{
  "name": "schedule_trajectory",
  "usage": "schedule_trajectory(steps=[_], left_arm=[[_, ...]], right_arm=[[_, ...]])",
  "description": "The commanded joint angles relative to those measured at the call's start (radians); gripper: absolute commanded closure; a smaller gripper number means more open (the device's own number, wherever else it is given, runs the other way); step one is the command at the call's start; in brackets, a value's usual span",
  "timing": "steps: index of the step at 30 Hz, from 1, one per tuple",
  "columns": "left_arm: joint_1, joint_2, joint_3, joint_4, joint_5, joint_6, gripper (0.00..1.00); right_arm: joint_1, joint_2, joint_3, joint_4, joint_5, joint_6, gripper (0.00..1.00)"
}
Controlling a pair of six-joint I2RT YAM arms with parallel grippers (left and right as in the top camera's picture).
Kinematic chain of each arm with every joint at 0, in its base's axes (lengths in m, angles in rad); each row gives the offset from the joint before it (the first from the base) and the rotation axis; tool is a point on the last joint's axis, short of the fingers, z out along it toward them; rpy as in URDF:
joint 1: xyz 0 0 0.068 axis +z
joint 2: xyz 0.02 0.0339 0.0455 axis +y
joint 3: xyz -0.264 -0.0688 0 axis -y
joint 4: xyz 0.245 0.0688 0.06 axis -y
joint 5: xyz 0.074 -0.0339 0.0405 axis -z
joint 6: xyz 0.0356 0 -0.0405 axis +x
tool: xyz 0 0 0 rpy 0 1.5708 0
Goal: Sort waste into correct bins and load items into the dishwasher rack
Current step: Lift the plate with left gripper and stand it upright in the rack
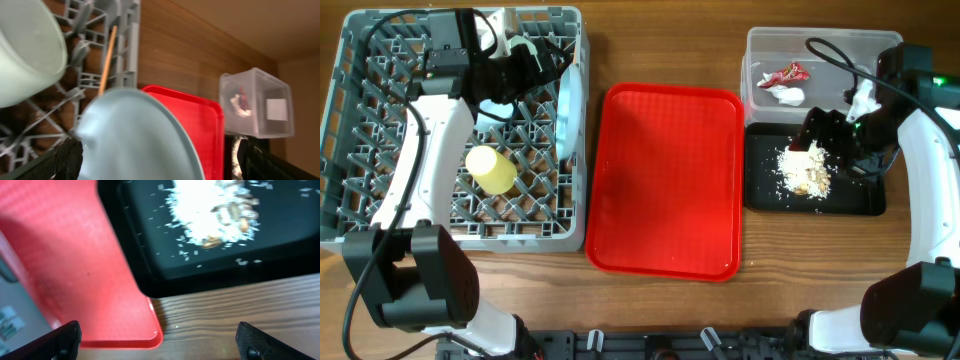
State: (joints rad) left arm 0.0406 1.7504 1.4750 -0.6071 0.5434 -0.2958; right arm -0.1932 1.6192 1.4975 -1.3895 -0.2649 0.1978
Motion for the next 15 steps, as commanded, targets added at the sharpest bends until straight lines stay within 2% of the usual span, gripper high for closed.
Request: schedule_trajectory(steps=[1,4,8,12,15], left_arm=[[0.003,-0.106,0.018,-0.042,-0.179,0.023,0.00],[0.003,-0.164,0.018,-0.119,-0.310,0.027,0.00],[0.003,-0.211,0.018,-0.298,-0.463,0.027,0.00],[0.003,-0.213,0.018,-0.471,-0.506,0.027,0.00],[0.003,-0.214,0.018,-0.540,-0.512,0.027,0.00]], right_arm=[[0.018,-0.004,0.000,0.035,-0.070,-0.071,0.00],[0.040,-0.039,0.000,0.104,-0.071,-0.063,0.00],[0.098,-0.108,0.000,0.240,-0.065,-0.029,0.00],[0.180,-0.167,0.000,0.384,0.037,0.016,0.00],[0.213,-0.176,0.000,0.406,0.121,0.013,0.00]])
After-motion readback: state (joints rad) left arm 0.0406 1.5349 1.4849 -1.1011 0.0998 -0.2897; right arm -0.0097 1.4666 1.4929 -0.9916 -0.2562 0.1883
